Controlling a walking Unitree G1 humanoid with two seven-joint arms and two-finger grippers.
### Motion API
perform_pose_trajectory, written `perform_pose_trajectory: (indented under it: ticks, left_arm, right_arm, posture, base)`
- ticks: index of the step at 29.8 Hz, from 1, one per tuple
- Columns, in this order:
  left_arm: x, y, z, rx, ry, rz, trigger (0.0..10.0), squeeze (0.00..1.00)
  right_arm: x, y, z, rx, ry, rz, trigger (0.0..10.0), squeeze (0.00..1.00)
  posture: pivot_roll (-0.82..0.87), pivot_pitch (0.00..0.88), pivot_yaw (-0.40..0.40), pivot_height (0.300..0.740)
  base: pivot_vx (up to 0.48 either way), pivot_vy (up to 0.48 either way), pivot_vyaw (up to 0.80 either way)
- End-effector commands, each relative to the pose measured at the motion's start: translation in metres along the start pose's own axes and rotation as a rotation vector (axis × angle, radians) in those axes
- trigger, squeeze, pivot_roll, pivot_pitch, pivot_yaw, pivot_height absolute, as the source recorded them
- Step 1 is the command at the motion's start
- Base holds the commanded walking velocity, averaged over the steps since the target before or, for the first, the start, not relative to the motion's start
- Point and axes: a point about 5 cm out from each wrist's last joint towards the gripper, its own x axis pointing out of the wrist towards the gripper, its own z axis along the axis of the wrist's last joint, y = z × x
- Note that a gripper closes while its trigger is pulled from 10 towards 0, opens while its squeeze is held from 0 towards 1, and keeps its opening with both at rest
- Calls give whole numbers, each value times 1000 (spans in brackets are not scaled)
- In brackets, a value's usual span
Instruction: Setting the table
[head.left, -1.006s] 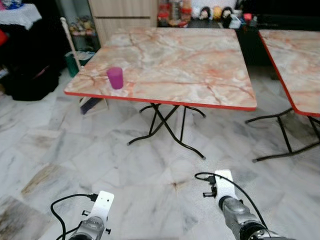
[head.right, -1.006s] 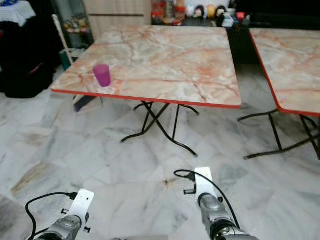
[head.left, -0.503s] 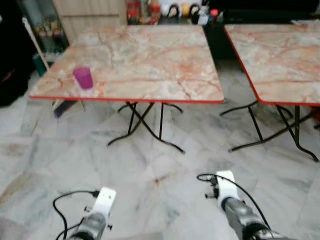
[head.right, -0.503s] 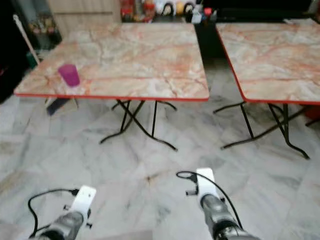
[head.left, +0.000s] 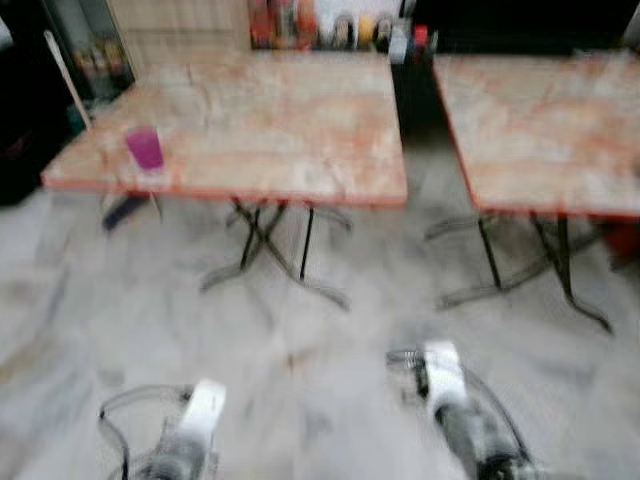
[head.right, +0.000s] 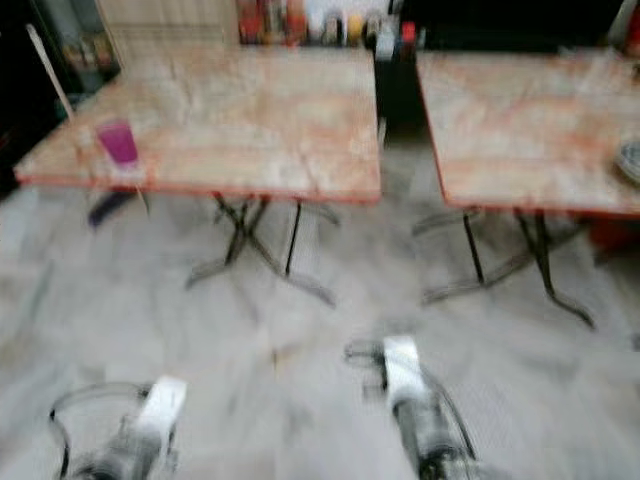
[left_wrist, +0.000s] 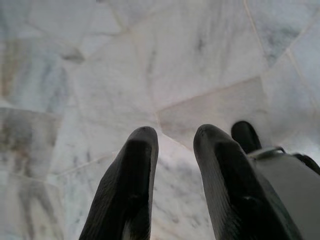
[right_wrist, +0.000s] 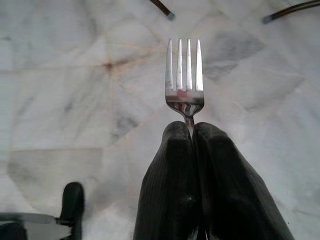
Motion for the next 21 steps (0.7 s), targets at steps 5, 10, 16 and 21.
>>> perform_pose_trajectory:
  ticks: [5, 10, 16, 21]
  left_arm:
    - [0, -3, 6, 18, -12, -6, 10000, 0]
    - [0, -3, 10, 34, -36, -30, 10000, 0]
    - [0, -2, 8, 3, -25, -17, 10000, 0]
    - [0, -1, 8, -3, -23, -14, 10000, 0]
  right_arm:
    - [0, -11, 6, -6, -10, -36, 10000, 0]
    - [0, -11, 10, 4, -20, -42, 10000, 0]
    - [0, -9, 11, 2, -23, -37, 10000, 0]
    - [1, -7, 11, -6, -22, -29, 10000, 0]
  posture:
    - [-42, 0, 29, 740]
    - [-42, 0, 32, 740]
    - [-34, 0, 33, 740]
    - [-30, 7, 34, 740]
  base:
    - [0, -191, 0]
    - [0, 0, 0]
    - [52, 0, 0]
    - [355, 0, 0]
